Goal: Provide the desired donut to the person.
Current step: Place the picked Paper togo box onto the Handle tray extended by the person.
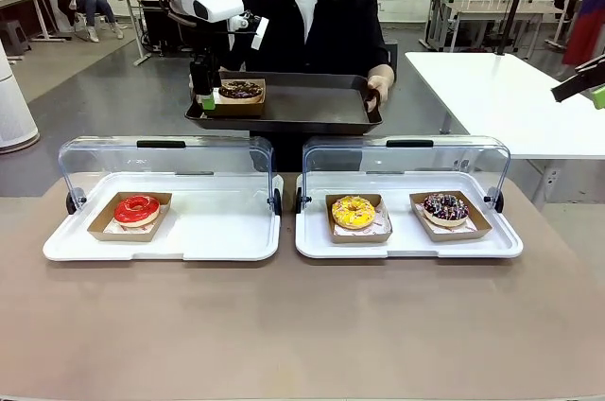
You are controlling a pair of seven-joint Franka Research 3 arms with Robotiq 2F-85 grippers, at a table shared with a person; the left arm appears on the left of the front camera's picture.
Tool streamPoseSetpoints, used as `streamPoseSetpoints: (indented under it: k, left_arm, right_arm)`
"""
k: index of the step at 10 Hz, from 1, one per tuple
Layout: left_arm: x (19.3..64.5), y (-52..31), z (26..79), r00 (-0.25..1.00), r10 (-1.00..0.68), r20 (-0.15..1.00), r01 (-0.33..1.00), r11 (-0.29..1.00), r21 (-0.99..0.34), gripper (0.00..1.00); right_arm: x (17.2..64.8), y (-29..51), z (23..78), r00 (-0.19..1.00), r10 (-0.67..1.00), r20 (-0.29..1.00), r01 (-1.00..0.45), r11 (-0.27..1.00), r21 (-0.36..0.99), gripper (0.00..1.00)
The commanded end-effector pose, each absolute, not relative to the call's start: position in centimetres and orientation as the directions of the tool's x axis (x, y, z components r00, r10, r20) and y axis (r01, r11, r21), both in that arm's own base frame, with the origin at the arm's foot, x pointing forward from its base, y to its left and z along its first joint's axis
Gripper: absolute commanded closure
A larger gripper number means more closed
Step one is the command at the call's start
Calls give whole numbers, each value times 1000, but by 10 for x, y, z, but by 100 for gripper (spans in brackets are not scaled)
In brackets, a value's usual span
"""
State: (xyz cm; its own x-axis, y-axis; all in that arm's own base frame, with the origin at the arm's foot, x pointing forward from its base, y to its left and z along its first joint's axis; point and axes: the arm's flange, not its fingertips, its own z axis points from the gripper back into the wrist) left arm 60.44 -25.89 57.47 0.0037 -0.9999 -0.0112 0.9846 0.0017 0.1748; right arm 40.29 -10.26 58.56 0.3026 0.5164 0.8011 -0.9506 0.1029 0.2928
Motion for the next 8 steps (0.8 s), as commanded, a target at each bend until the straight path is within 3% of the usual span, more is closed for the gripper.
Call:
streamPoseSetpoints:
  k: [1,4,8]
  left_arm:
    - [600,-255,586,2,-1000,-9,988,0,158,0]
    - [552,-230,604,51,-997,52,996,54,71,0]
    - [467,-178,626,8,-996,93,991,20,132,0]
  right_arm:
    - [403,-102,586,292,508,810,-954,91,287,0]
    - [403,-102,586,292,508,810,-954,91,287,0]
    - [403,-102,586,292,508,810,-954,91,287,0]
